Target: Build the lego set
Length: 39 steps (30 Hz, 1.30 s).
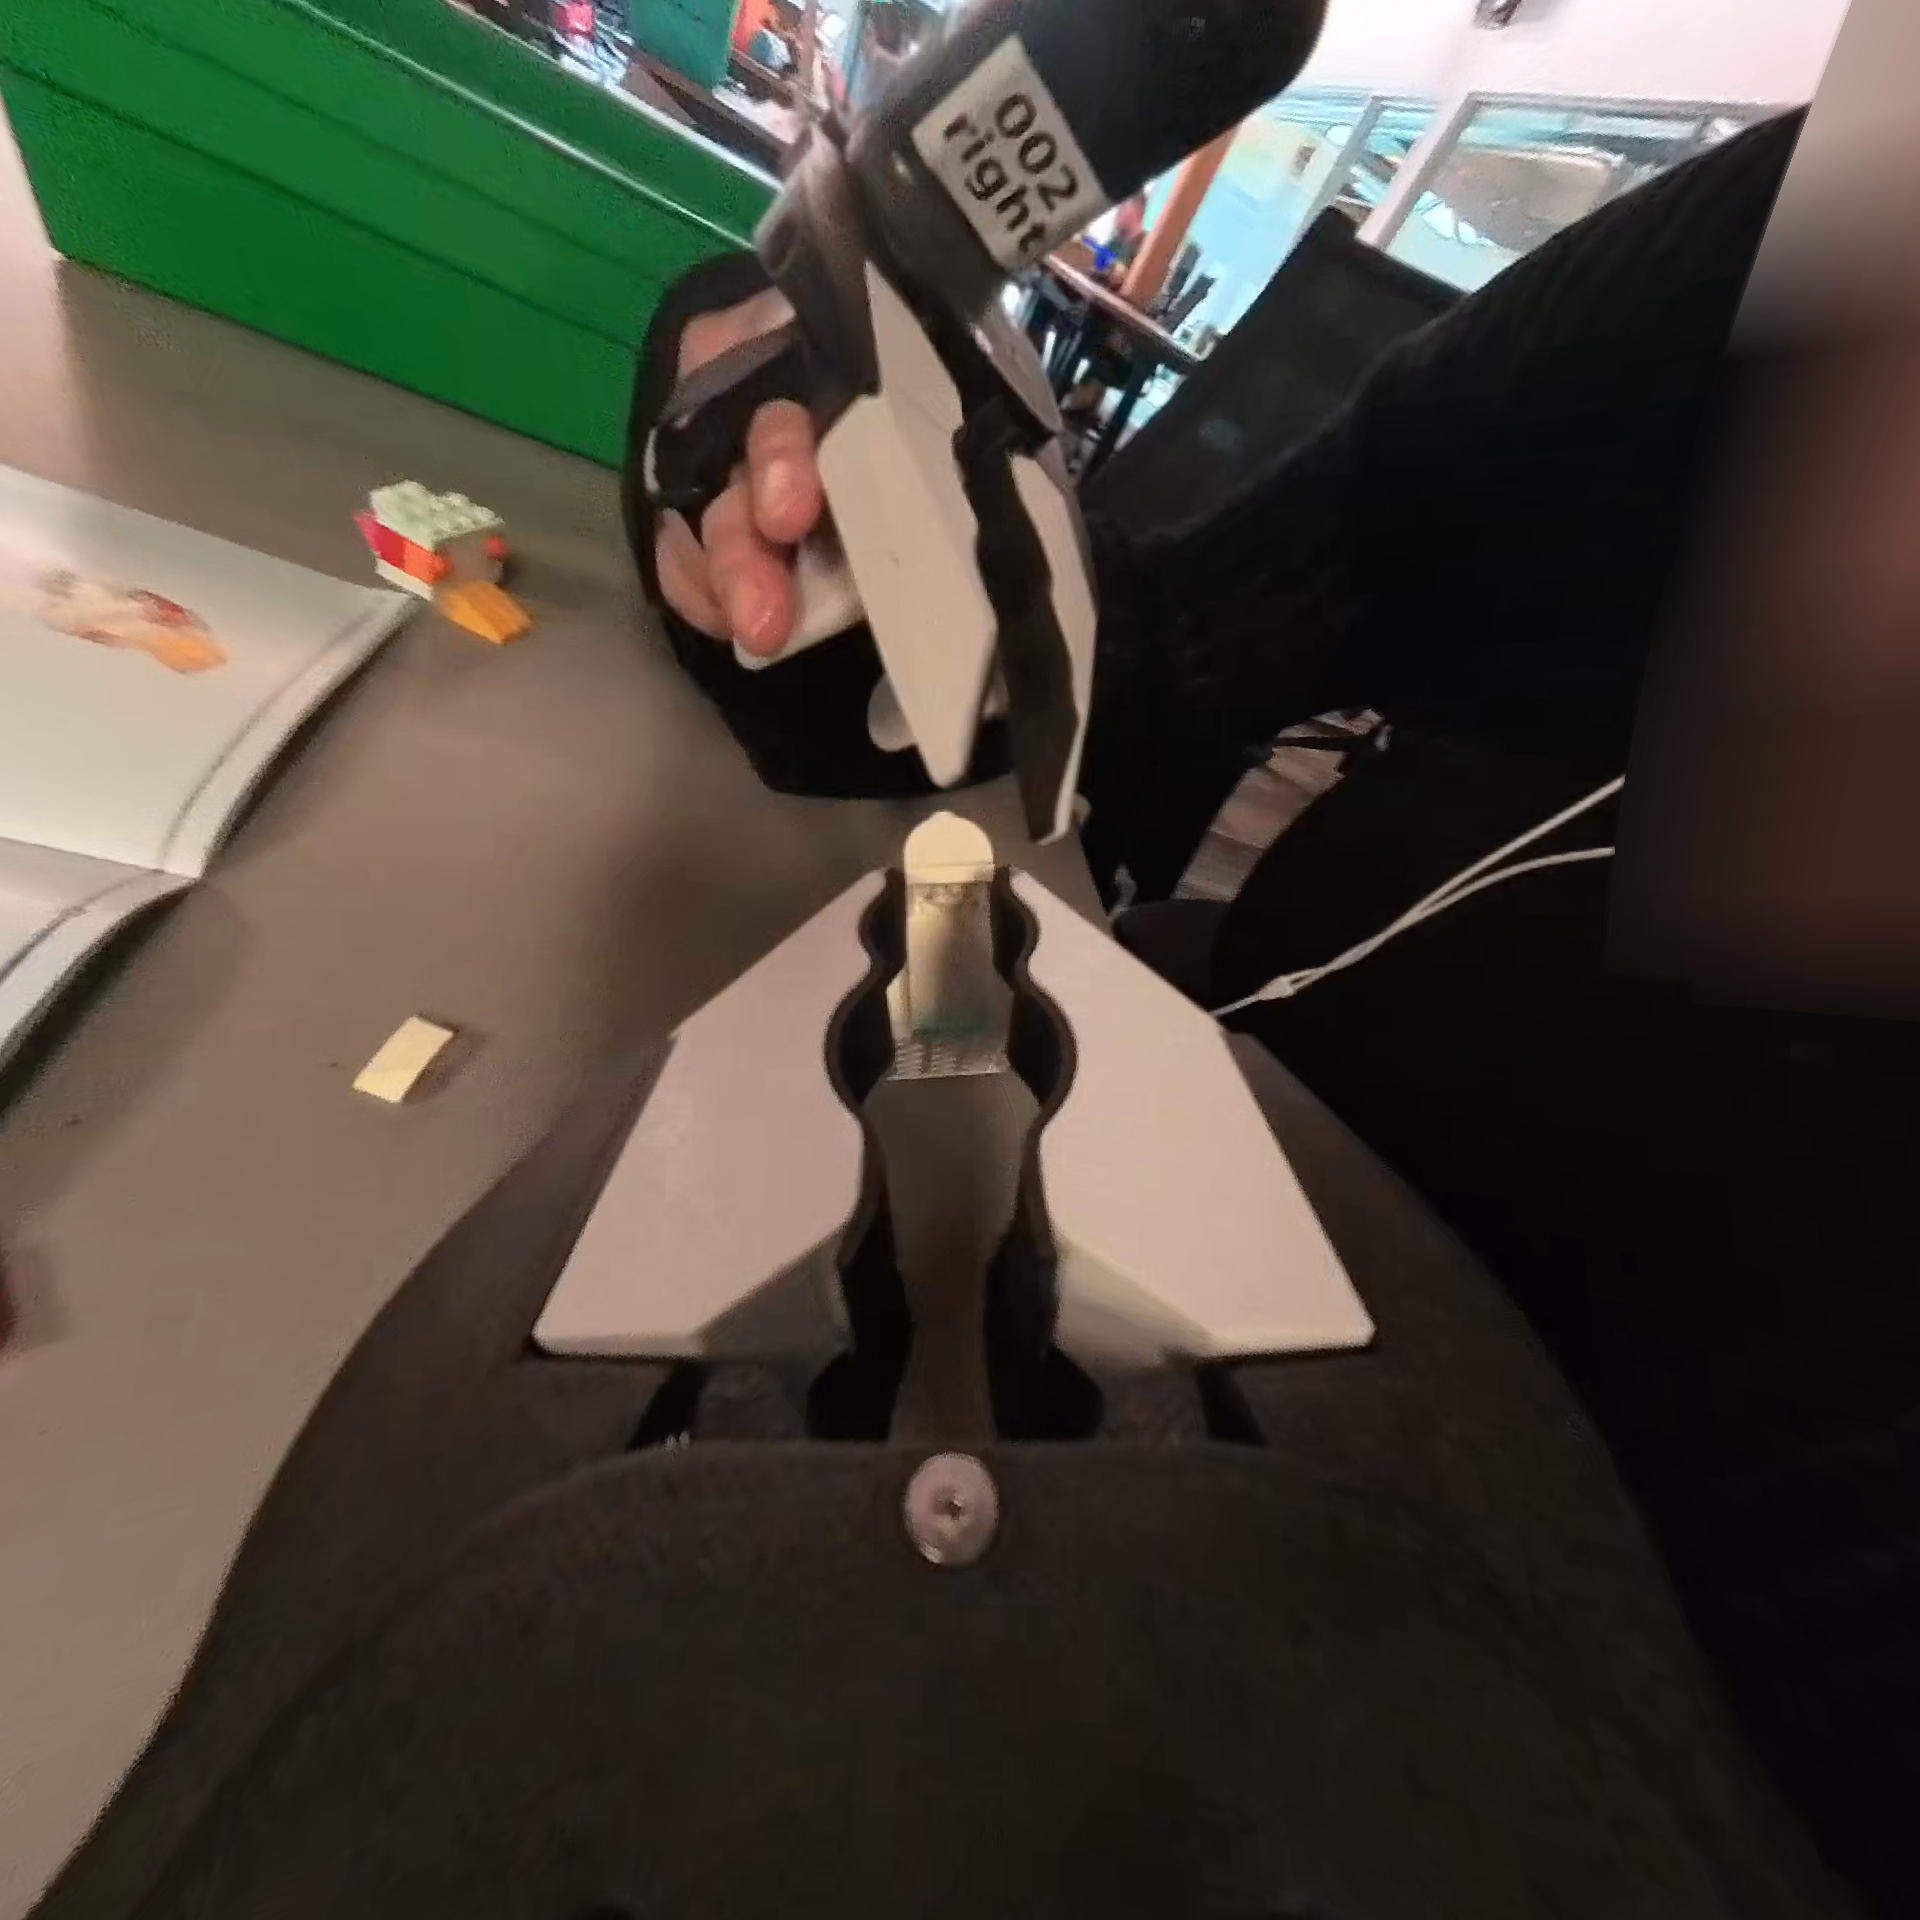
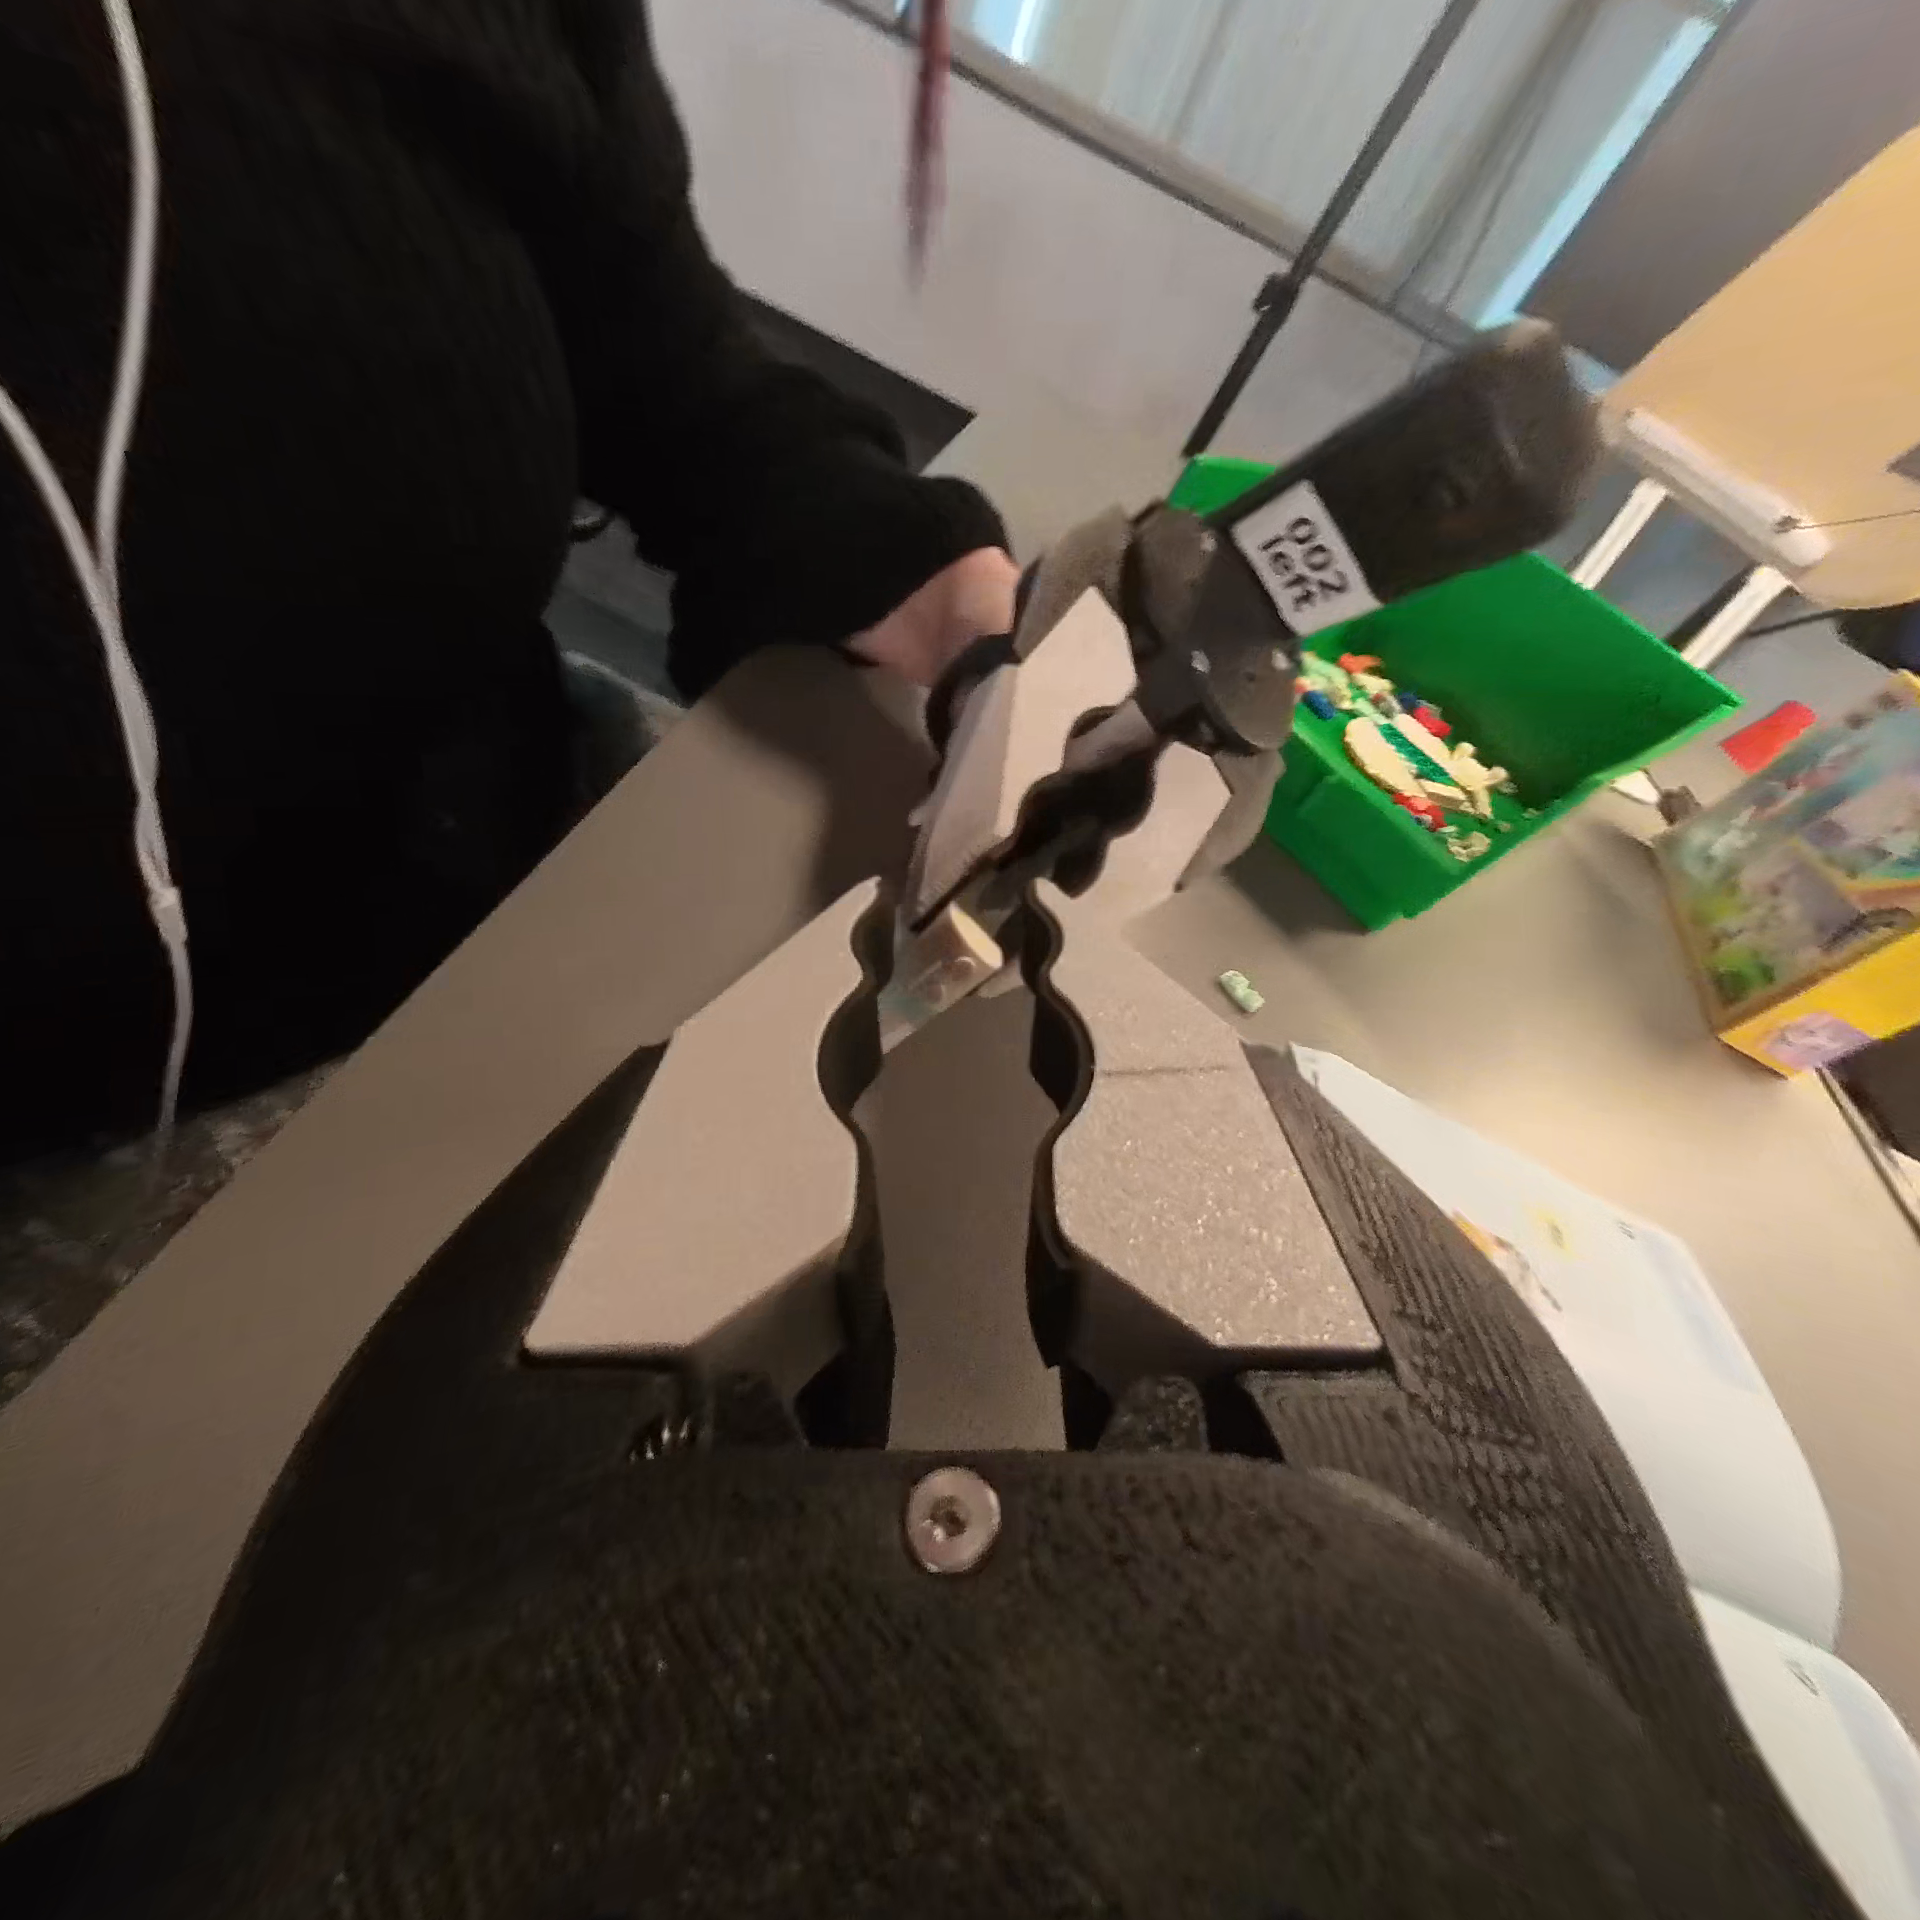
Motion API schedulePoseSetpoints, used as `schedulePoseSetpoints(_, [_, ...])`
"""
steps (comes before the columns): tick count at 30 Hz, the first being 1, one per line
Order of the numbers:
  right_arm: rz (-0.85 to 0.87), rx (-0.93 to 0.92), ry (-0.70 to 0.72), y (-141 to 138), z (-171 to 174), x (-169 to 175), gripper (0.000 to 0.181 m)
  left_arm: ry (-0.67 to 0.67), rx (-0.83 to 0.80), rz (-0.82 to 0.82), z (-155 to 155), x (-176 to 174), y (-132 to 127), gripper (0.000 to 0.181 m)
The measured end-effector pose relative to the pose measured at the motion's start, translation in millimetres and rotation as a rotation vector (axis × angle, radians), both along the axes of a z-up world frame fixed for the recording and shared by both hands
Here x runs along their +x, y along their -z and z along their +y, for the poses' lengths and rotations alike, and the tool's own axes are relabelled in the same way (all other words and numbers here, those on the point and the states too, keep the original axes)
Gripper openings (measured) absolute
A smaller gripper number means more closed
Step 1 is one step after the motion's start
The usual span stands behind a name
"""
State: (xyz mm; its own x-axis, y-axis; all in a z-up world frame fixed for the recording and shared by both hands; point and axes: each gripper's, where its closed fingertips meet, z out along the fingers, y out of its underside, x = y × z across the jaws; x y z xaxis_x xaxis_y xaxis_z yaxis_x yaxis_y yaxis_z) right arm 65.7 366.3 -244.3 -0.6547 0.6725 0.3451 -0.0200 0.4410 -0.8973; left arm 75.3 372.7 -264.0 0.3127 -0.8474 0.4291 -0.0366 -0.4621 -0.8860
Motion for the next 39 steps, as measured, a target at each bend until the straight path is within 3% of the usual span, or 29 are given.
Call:
schedulePoseSetpoints(7, [0.037,0.245,-0.040,12,-8,11,0.035,0.223,-0.257,-0.169,-16,7,-6,0.016])
schedulePoseSetpoints(12, [0.026,0.283,-0.062,20,-7,8,0.025,0.267,-0.378,-0.164,-11,8,1,0.016])
schedulePoseSetpoints(20, [0.026,0.265,-0.057,21,-1,5,0.015,0.240,-0.429,-0.202,-3,4,0,0.015])
schedulePoseSetpoints(39, [0.037,0.289,0.024,32,11,3,0.013,0.121,-0.429,-0.134,6,1,12,0.015])
